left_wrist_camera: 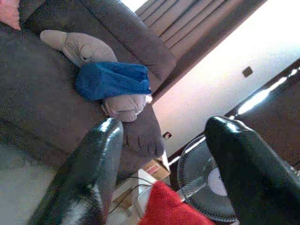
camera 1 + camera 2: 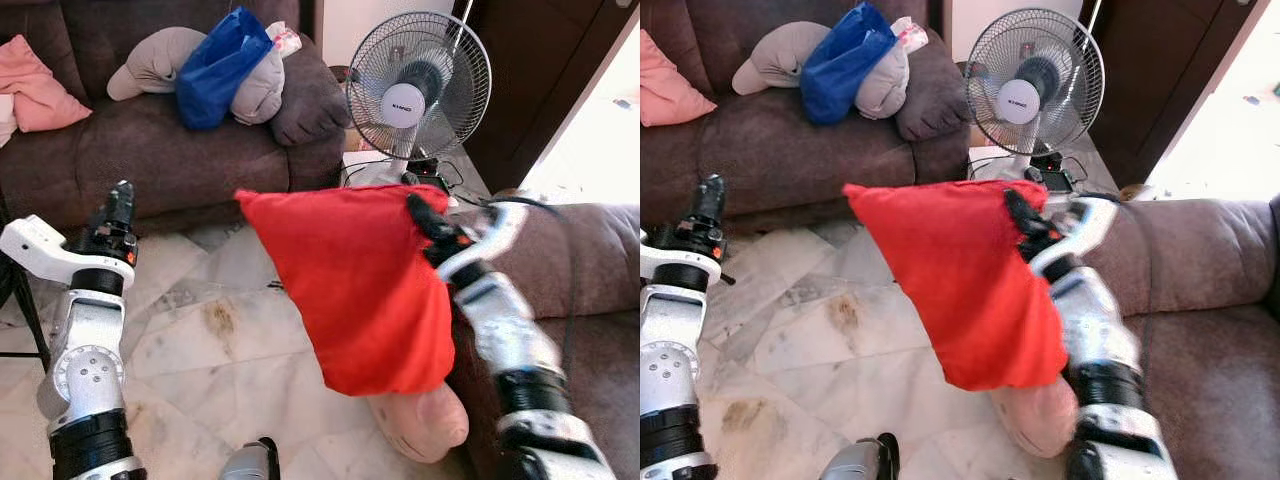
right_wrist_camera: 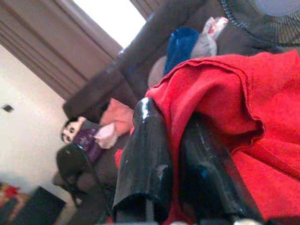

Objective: Move the pillow to the sofa from floor

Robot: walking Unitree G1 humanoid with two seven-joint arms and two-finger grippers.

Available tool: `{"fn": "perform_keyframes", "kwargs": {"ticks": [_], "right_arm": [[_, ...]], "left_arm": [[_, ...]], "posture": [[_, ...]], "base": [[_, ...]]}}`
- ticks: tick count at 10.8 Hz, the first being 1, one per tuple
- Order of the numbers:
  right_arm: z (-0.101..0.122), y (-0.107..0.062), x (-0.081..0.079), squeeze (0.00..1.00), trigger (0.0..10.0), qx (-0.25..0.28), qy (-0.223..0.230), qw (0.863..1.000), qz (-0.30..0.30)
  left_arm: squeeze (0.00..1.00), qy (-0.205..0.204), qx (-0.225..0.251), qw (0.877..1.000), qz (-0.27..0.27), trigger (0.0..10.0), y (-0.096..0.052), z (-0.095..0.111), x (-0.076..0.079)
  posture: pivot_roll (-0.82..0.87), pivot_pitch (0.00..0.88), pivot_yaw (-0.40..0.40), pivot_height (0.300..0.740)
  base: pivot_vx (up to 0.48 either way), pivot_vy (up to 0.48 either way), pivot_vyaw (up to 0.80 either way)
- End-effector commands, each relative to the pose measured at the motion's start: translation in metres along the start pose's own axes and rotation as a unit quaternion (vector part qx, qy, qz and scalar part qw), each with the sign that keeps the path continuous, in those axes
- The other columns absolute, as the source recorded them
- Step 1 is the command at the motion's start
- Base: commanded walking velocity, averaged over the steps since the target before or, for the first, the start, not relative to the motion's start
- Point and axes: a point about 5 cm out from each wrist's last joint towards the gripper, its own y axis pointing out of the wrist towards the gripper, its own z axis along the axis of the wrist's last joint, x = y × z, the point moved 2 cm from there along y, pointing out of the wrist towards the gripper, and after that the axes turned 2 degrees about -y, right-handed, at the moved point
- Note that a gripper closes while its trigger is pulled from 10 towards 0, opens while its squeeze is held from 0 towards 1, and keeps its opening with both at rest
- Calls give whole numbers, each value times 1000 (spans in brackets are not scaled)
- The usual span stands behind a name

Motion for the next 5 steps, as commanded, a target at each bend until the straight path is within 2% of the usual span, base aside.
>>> {"fn": "perform_keyframes", "kwargs": {"ticks": [1,2,5], "right_arm": [[37,3,-20,0,10000,68,-18,995,71],[35,0,-21,0,10000,60,-18,995,82],[30,-10,-29,0,10000,45,-1,990,134]], "left_arm": [[647,2,-14,1000,-5,10000,0,-2,-1],[0,-3,-15,1000,-6,10000,1,-3,-2],[0,-24,-16,1000,-12,10000,2,-2,-5]], "posture": [[145,66,-66,740],[143,65,-64,740],[142,63,-61,740]], "base": [[0,0,0],[0,0,0],[0,0,0]]}}
